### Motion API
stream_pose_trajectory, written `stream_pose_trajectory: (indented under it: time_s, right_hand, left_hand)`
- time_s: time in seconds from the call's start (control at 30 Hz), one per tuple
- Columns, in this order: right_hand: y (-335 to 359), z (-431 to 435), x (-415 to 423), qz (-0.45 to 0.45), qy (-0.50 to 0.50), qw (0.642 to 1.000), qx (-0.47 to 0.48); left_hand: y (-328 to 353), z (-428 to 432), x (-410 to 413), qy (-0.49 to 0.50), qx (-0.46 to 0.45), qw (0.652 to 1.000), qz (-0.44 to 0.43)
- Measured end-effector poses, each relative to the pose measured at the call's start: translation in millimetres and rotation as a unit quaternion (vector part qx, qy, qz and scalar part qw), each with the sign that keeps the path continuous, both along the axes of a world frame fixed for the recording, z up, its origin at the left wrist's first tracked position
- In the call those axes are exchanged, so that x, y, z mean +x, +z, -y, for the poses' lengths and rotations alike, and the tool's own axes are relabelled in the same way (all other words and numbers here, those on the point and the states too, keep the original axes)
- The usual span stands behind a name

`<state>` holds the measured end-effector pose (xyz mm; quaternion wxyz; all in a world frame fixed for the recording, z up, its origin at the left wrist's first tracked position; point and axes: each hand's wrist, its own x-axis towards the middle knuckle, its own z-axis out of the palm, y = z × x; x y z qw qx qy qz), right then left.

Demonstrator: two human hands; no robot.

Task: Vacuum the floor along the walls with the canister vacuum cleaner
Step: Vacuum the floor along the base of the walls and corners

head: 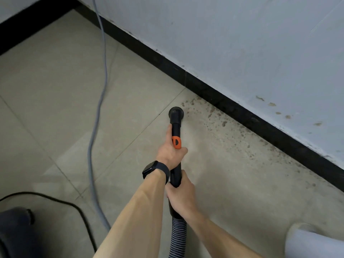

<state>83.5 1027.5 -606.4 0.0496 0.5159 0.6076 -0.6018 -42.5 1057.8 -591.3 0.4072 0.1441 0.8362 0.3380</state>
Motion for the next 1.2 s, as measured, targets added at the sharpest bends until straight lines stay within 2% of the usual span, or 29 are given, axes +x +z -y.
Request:
stream_pose_trajectory:
  time_s: [0.2,0.47,0.8,1.2]
  right_hand:
    - [-7,-20,-2,0.003,-0.035,0.999,0.009]
    - [-9,-50,-4,0.002,-0.022,1.0,0.016]
    - [-13,-72,-8,0.019,-0.001,0.998,0.052]
    - [-16,-81,-13,0.044,0.005,0.996,0.076]
  left_hand:
    - [-3,-18,-4,-0.012,0.026,0.999,0.015]
    - [-7,-47,-1,0.011,0.034,0.999,-0.001]
    - [-13,-68,-9,0.04,0.056,0.997,0.03]
    - [-16,-83,-14,0.031,0.064,0.996,0.049]
